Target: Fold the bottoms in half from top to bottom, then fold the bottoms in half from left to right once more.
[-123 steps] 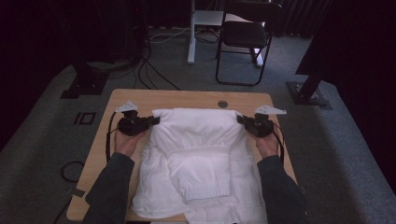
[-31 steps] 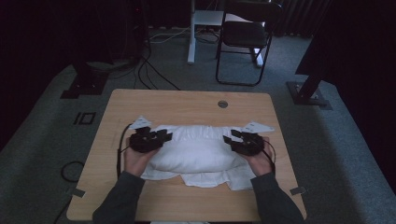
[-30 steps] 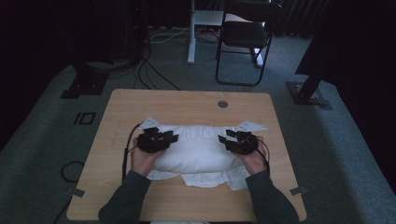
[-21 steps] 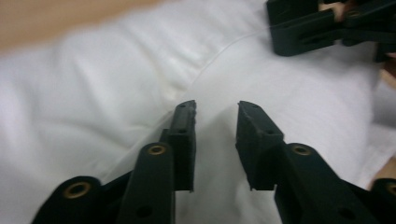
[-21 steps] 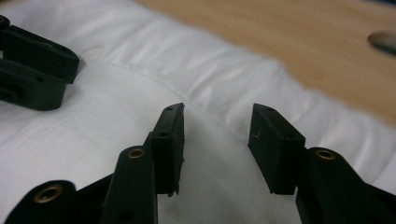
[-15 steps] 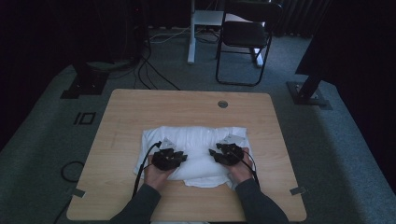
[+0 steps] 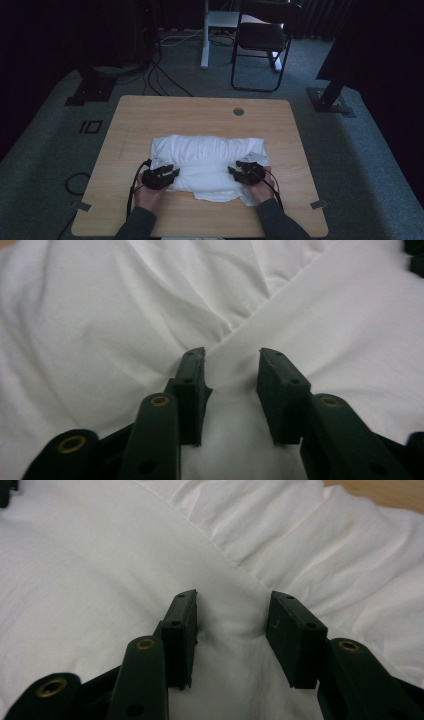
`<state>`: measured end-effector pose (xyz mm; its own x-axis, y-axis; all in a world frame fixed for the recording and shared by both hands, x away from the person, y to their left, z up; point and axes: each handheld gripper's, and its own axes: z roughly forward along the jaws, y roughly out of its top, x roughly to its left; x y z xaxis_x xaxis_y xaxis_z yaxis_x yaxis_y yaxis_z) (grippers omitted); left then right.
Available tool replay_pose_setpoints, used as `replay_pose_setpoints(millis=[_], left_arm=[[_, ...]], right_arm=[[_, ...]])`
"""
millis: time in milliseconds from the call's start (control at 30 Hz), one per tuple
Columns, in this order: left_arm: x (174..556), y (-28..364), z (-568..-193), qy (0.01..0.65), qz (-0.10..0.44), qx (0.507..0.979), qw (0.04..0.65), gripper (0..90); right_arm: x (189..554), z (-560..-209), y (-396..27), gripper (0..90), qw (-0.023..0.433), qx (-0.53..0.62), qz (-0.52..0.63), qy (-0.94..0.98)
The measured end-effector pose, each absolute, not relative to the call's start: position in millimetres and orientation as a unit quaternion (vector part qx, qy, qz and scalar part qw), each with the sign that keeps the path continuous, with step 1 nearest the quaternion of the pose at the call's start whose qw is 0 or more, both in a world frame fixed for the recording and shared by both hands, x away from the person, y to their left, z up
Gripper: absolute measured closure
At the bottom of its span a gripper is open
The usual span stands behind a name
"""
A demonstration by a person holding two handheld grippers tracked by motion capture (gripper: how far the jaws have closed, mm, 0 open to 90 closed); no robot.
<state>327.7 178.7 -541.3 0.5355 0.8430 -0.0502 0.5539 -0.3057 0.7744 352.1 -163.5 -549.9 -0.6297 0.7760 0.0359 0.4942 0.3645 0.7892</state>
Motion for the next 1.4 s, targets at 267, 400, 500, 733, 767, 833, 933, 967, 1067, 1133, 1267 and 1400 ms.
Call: replay_pose_setpoints(millis=[267, 400, 500, 733, 767, 833, 933, 967, 1067, 1133, 1267, 1400], left_arm=[[335, 194, -542, 0.51, 0.225, 0.749, 0.358, 17.4], [344, 203, -545, 0.529, 0.204, 0.739, 0.364, 4.0], [347, 207, -547, 0.537, 0.184, 0.733, 0.374, 2.5], [351, 211, -549, 0.551, 0.162, 0.725, 0.381, 0.4], [351, 212, -548, 0.551, 0.16, 0.724, 0.383, 0.4], [352, 216, -546, 0.555, 0.155, 0.717, 0.392, 0.4], [353, 221, -540, 0.562, 0.159, 0.704, 0.404, 0.5], [353, 221, -540, 0.562, 0.159, 0.704, 0.404, 0.5], [357, 232, -532, 0.579, 0.162, 0.684, 0.413, 0.6], [359, 234, -531, 0.581, 0.162, 0.683, 0.412, 0.6], [369, 238, -540, 0.603, 0.149, 0.678, 0.394, 0.6], [372, 235, -545, 0.602, 0.149, 0.682, 0.389, 0.5]], right_arm=[[358, -554, -165, 54.4, 0.148, 0.395, 0.416, 0.805], [358, -554, -165, 54.4, 0.148, 0.395, 0.416, 0.806], [359, -554, -165, 54.3, 0.147, 0.395, 0.417, 0.805], [359, -554, -166, 54.4, 0.145, 0.396, 0.42, 0.804], [359, -554, -166, 54.4, 0.144, 0.396, 0.42, 0.804], [359, -554, -166, 54.3, 0.144, 0.396, 0.42, 0.804], [359, -554, -166, 54.4, 0.144, 0.397, 0.421, 0.803], [359, -554, -166, 54.4, 0.144, 0.397, 0.421, 0.803], [359, -555, -167, 54.3, 0.142, 0.397, 0.422, 0.802], [359, -555, -167, 54.4, 0.142, 0.397, 0.422, 0.803], [359, -555, -167, 54.3, 0.141, 0.397, 0.422, 0.803], [359, -555, -167, 54.3, 0.14, 0.398, 0.423, 0.802]])
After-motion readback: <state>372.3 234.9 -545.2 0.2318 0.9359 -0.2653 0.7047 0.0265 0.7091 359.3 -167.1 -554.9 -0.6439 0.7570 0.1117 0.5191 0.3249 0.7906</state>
